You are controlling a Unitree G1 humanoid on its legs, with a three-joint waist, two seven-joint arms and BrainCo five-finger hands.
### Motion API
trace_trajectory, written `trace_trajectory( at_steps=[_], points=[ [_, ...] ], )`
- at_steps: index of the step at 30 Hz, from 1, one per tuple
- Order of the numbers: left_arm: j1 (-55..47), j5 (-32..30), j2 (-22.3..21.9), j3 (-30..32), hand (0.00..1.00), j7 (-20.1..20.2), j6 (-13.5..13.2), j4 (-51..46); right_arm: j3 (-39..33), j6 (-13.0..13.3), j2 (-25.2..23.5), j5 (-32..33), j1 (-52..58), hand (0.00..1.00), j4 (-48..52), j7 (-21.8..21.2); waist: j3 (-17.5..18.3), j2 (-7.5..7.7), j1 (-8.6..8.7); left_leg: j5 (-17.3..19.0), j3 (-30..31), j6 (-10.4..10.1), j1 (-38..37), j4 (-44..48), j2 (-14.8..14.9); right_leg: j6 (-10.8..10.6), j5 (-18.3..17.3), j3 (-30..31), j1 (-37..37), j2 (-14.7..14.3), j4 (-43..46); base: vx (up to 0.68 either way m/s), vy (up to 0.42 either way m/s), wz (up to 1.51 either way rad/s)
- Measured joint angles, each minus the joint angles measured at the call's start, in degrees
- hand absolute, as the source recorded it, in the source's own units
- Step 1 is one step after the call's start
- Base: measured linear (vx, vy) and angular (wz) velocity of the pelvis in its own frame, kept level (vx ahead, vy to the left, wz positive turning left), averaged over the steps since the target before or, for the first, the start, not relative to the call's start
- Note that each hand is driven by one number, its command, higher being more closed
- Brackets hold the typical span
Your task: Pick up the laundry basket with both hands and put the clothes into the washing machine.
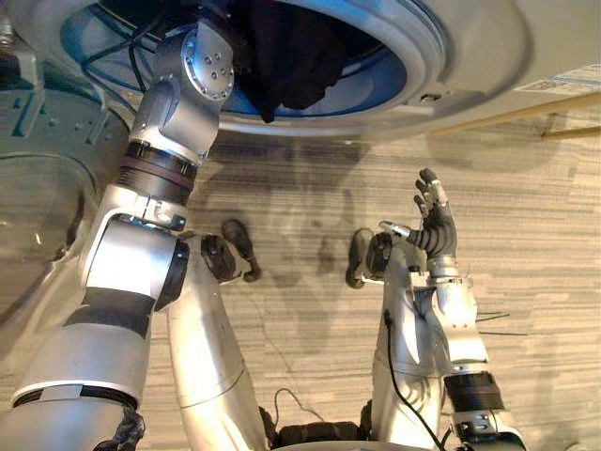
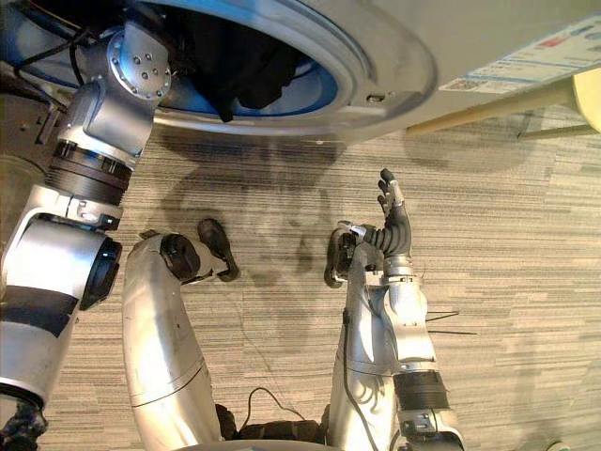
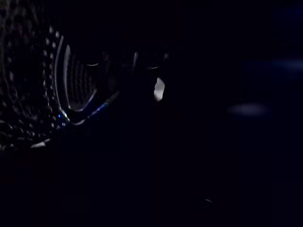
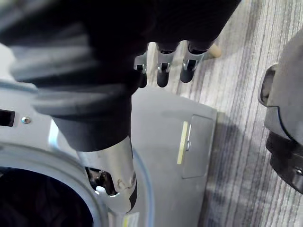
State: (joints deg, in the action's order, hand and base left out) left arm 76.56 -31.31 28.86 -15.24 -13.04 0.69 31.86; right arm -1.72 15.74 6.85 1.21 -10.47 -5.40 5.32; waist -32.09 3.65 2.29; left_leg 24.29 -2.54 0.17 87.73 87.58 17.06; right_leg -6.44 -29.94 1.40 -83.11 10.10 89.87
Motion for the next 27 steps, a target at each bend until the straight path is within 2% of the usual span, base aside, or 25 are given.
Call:
trace_trajectory(
  at_steps=[4,10,12,16,19,21,22,24,26,27],
  points=[
    [-0.2,-1.1,2.0,0.8,0.00,-0.9,0.2,-0.7,0.7,0.0,0.4,-0.3,0.0,0.00,0.0,0.0,0.0,0.00,-0.02,-1.0,-0.1,0.2,0.0,-1.5,-0.1,0.2,0.1,-0.5,0.1,0.0,-1.3,0.03,-0.028,0.03],
    [0.7,-1.8,2.2,9.1,0.00,-0.8,1.5,1.8,1.9,0.0,0.4,-0.2,0.0,0.00,-0.3,-0.6,0.0,0.00,0.01,-1.5,0.1,-0.4,-0.4,-3.4,-0.1,0.5,0.3,-1.5,0.9,-0.1,-3.1,0.05,-0.020,0.00],
    [2.1,0.1,2.2,10.7,0.00,-0.8,2.8,2.6,2.1,0.0,0.4,0.0,0.1,0.00,-0.4,-0.8,0.0,0.00,-0.03,-1.7,0.3,-0.6,-0.3,-3.8,-0.1,0.6,0.4,-2.0,1.0,-0.2,-3.5,0.04,-0.025,-0.01],
    [2.8,4.1,1.6,13.6,0.00,-1.2,3.4,2.1,2.0,0.0,0.2,0.5,0.2,0.00,-0.6,-1.8,0.1,-0.12,0.12,-1.9,1.0,-0.9,-0.5,-4.0,-0.1,0.8,0.3,-2.6,1.4,-0.3,-3.5,0.03,-0.032,0.01],
    [-1.1,9.0,0.4,15.1,0.00,-3.1,2.9,-6.1,1.5,-0.1,-0.4,0.4,1.1,0.00,-0.8,-1.7,0.2,-0.15,-0.04,-2.3,1.2,-1.1,-1.5,-4.6,-0.4,1.2,0.1,-3.1,2.6,-0.1,-3.6,0.02,-0.052,0.09],
    [-11.0,13.8,-2.2,16.9,0.00,-5.5,0.7,-16.6,1.1,-0.9,-1.6,0.4,1.4,0.00,-2.9,-1.4,0.4,-0.31,-0.39,-2.3,1.4,-1.2,-4.3,-5.4,-0.5,1.7,-0.2,-3.3,5.3,0.0,-4.2,0.03,-0.056,0.07],
    [-13.7,15.4,-3.5,16.9,0.00,-5.7,0.2,-17.8,1.1,-1.2,-1.8,0.3,1.5,0.00,-3.5,-1.1,0.5,-0.46,-0.57,-2.4,1.5,-1.3,-5.3,-5.8,-0.5,1.7,-0.2,-3.5,6.4,0.0,-4.6,0.04,-0.061,0.10],
    [-22.3,17.9,-8.6,16.9,0.00,-5.9,-0.7,-20.8,1.2,-2.1,-2.3,-0.2,2.1,0.00,-4.8,-0.2,0.5,-0.58,-0.71,-2.5,1.6,-1.5,-9.0,-7.4,-0.9,1.9,-0.3,-4.1,10.3,0.2,-6.2,0.04,-0.052,0.12],
    [-37.4,19.9,-17.5,14.6,0.00,-5.9,-3.9,-27.3,0.5,-3.0,-2.4,-0.8,4.9,0.00,-5.0,0.5,2.0,-0.86,-1.74,-2.4,1.1,-1.8,-14.8,-10.4,-1.3,2.1,-0.7,-4.5,16.3,0.9,-8.9,0.06,-0.038,0.20],
    [-41.3,20.6,-19.4,13.5,0.00,-5.8,-4.8,-28.4,0.4,-3.1,-2.3,-0.9,5.8,0.00,-5.1,0.8,2.9,-0.85,-2.07,-2.3,1.0,-1.9,-16.4,-11.3,-1.4,2.2,-0.9,-4.6,17.7,1.0,-9.6,0.08,-0.043,0.17]
  ],
)
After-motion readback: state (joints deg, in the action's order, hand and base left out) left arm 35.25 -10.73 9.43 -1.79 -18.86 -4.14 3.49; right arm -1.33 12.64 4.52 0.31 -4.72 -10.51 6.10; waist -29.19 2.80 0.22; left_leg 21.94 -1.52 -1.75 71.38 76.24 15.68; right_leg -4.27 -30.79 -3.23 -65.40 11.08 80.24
